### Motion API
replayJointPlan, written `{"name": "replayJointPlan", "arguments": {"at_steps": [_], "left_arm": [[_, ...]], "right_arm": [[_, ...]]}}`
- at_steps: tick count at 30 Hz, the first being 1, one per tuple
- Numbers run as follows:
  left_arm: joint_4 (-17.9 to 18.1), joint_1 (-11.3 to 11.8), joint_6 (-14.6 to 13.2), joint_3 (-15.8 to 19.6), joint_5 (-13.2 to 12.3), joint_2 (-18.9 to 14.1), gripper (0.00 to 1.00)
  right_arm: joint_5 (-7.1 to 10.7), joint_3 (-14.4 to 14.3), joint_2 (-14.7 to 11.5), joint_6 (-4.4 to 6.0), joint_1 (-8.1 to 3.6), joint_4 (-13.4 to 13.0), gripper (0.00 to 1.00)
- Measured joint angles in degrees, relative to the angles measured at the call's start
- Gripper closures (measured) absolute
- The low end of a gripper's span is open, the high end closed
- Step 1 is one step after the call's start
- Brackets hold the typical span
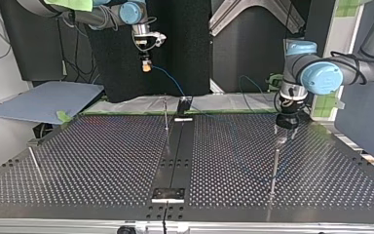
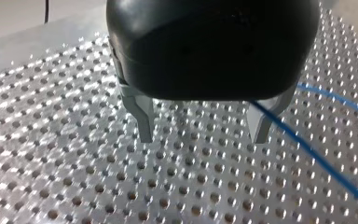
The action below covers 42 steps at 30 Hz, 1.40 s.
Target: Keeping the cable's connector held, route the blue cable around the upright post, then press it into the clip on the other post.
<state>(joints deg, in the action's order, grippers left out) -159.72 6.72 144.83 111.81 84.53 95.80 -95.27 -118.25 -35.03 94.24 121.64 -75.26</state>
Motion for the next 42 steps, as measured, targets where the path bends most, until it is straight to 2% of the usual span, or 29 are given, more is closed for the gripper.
{"name": "replayJointPlan", "arguments": {"at_steps": [6,15,26,32,42], "left_arm": [[0.6,-0.3,0.8,0.1,-1.9,-0.3,0.02],[0.1,-0.3,0.8,0.3,-1.4,-1.6,0.02],[0.1,-0.5,0.8,2.7,-1.6,-4.5,0.02],[-0.8,-0.9,0.4,4.2,-1.9,-7.4,0.02],[-5.1,-2.1,-2.3,4.3,-0.7,-13.2,0.02]], "right_arm": [[-0.01,0.0,0.0,-0.04,0.03,0.0,1.00],[-0.02,0.0,0.0,-0.16,0.10,0.0,1.00],[-0.01,0.0,0.0,-0.18,0.12,-0.1,1.00],[0.00,0.0,0.0,-0.12,0.12,-0.2,1.00],[0.29,0.4,0.0,-0.20,0.12,-0.1,1.00]]}}
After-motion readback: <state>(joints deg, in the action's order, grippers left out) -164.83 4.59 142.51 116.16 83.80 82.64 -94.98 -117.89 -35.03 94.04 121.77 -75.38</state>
